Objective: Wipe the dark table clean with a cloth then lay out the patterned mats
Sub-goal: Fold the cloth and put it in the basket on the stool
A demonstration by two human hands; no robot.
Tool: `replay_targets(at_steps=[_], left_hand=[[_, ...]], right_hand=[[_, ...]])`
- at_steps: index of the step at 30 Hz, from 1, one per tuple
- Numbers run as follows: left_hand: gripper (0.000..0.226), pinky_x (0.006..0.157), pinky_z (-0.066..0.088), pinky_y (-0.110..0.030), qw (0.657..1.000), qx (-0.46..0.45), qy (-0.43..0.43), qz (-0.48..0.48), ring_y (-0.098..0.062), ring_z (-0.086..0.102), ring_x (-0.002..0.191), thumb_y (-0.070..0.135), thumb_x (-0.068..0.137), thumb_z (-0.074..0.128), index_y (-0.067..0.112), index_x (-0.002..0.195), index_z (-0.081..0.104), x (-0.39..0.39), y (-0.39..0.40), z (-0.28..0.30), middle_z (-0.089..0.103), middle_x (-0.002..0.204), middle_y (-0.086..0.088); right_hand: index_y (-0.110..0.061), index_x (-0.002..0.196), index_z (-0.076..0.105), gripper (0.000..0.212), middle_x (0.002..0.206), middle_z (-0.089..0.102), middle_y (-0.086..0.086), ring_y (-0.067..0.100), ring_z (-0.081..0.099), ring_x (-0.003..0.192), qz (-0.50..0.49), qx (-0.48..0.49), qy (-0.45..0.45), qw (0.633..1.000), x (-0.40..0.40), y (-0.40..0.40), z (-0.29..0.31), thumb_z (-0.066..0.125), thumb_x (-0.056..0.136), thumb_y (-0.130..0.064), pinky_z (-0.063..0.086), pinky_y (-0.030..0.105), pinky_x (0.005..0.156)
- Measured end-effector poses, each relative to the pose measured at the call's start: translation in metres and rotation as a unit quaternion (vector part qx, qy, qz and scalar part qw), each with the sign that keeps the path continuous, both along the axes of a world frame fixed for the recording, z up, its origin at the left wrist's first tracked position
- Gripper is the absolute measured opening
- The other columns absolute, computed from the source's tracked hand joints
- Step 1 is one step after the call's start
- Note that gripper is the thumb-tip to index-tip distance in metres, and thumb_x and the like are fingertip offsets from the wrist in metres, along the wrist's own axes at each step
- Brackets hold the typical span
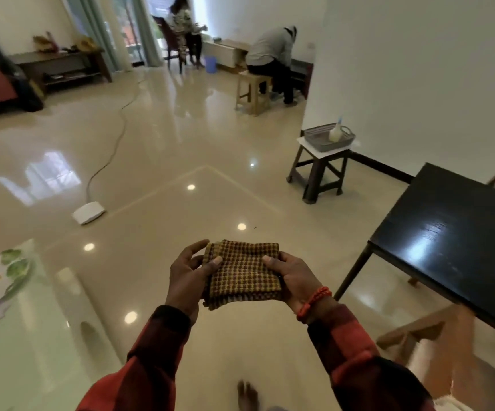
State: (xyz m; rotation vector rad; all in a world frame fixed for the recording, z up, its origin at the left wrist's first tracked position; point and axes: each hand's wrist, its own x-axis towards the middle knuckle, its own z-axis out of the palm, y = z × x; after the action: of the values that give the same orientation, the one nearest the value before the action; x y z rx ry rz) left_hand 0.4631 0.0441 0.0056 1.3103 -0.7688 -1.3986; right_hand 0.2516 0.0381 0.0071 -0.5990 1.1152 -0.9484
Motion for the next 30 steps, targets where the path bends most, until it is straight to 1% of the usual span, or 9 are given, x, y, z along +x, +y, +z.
replay_targets(at_steps=[4, 8, 11, 17, 19, 22, 24, 27, 30], left_hand=[[0.05, 0.067, 0.06, -0.033, 0.999, -0.007, -0.023, -0.047, -0.019, 0.075, 0.091, 0.009, 0.083, 0.079, 0.031, 0.125, 0.063, -0.002, -0.097, -0.009, 0.074, 0.111, -0.004], [0.052, 0.066, 0.061, -0.034, 0.997, 0.011, -0.031, -0.068, -0.02, 0.075, 0.091, 0.008, 0.08, 0.081, 0.031, 0.124, 0.064, -0.005, -0.188, -0.019, 0.075, 0.11, -0.004], [0.052, 0.064, 0.06, -0.032, 0.996, 0.029, -0.038, -0.08, -0.019, 0.075, 0.088, 0.006, 0.081, 0.079, 0.028, 0.126, 0.063, -0.009, -0.25, -0.018, 0.074, 0.111, -0.006], [0.049, 0.063, 0.06, -0.032, 0.992, 0.023, -0.038, -0.12, -0.019, 0.076, 0.088, 0.006, 0.081, 0.079, 0.03, 0.122, 0.064, -0.039, -0.397, -0.009, 0.076, 0.105, -0.003], [0.05, 0.064, 0.06, -0.031, 0.987, 0.019, -0.043, -0.155, -0.02, 0.075, 0.089, 0.008, 0.082, 0.079, 0.03, 0.123, 0.063, -0.054, -0.443, -0.009, 0.075, 0.108, -0.005], [0.049, 0.066, 0.06, -0.03, 0.971, -0.002, -0.075, -0.228, -0.02, 0.072, 0.097, 0.013, 0.084, 0.078, 0.034, 0.124, 0.061, -0.078, -0.509, -0.011, 0.07, 0.115, -0.001], [0.05, 0.066, 0.06, -0.029, 0.958, -0.011, -0.084, -0.275, -0.019, 0.069, 0.101, 0.014, 0.084, 0.078, 0.037, 0.125, 0.06, -0.092, -0.556, -0.015, 0.068, 0.116, 0.001], [0.055, 0.065, 0.06, -0.028, 0.944, -0.009, -0.083, -0.318, -0.021, 0.068, 0.102, 0.01, 0.084, 0.078, 0.035, 0.129, 0.058, -0.116, -0.632, -0.018, 0.067, 0.117, 0.0], [0.058, 0.066, 0.06, -0.029, 0.935, 0.002, -0.085, -0.345, -0.022, 0.068, 0.104, 0.005, 0.084, 0.075, 0.033, 0.131, 0.056, -0.141, -0.702, -0.014, 0.067, 0.118, 0.0]], right_hand=[[-0.004, 0.116, 0.064, 0.021, 0.115, 0.071, 0.019, 0.037, 0.068, 0.106, -0.04, 0.004, 0.002, 0.999, -0.006, -0.082, -0.015, 0.059, 0.098, -0.012, 0.055, 0.053, 0.092], [-0.006, 0.116, 0.066, 0.023, 0.116, 0.071, 0.019, 0.04, 0.065, 0.112, -0.055, 0.01, 0.007, 0.998, -0.017, -0.168, -0.027, 0.064, 0.094, -0.014, 0.052, 0.059, 0.096], [-0.007, 0.115, 0.066, 0.021, 0.115, 0.071, 0.019, 0.039, 0.066, 0.11, -0.063, 0.02, 0.01, 0.998, -0.02, -0.226, -0.029, 0.063, 0.094, -0.012, 0.055, 0.055, 0.092], [-0.011, 0.111, 0.068, 0.018, 0.109, 0.074, 0.015, 0.035, 0.069, 0.102, -0.115, 0.02, 0.028, 0.993, -0.045, -0.35, -0.021, 0.064, 0.094, -0.014, 0.06, 0.046, 0.08], [-0.01, 0.113, 0.068, 0.02, 0.109, 0.074, 0.015, 0.035, 0.07, 0.102, -0.136, 0.024, 0.027, 0.99, -0.059, -0.385, -0.024, 0.065, 0.093, -0.013, 0.06, 0.046, 0.08], [-0.01, 0.113, 0.068, 0.02, 0.11, 0.073, 0.015, 0.035, 0.07, 0.102, -0.17, 0.031, 0.046, 0.984, -0.08, -0.435, -0.031, 0.065, 0.093, -0.013, 0.059, 0.048, 0.082], [-0.012, 0.112, 0.068, 0.019, 0.107, 0.074, 0.012, 0.032, 0.07, 0.1, -0.195, 0.037, 0.059, 0.978, -0.091, -0.472, -0.036, 0.064, 0.093, -0.014, 0.06, 0.044, 0.077], [-0.015, 0.111, 0.069, 0.018, 0.099, 0.076, 0.006, 0.026, 0.071, 0.093, -0.219, 0.037, 0.06, 0.973, -0.109, -0.527, -0.034, 0.065, 0.093, -0.014, 0.059, 0.036, 0.067], [-0.016, 0.113, 0.067, 0.023, 0.101, 0.075, 0.007, 0.027, 0.071, 0.095, -0.245, 0.046, 0.069, 0.966, -0.127, -0.583, -0.024, 0.067, 0.091, -0.01, 0.059, 0.036, 0.068]])
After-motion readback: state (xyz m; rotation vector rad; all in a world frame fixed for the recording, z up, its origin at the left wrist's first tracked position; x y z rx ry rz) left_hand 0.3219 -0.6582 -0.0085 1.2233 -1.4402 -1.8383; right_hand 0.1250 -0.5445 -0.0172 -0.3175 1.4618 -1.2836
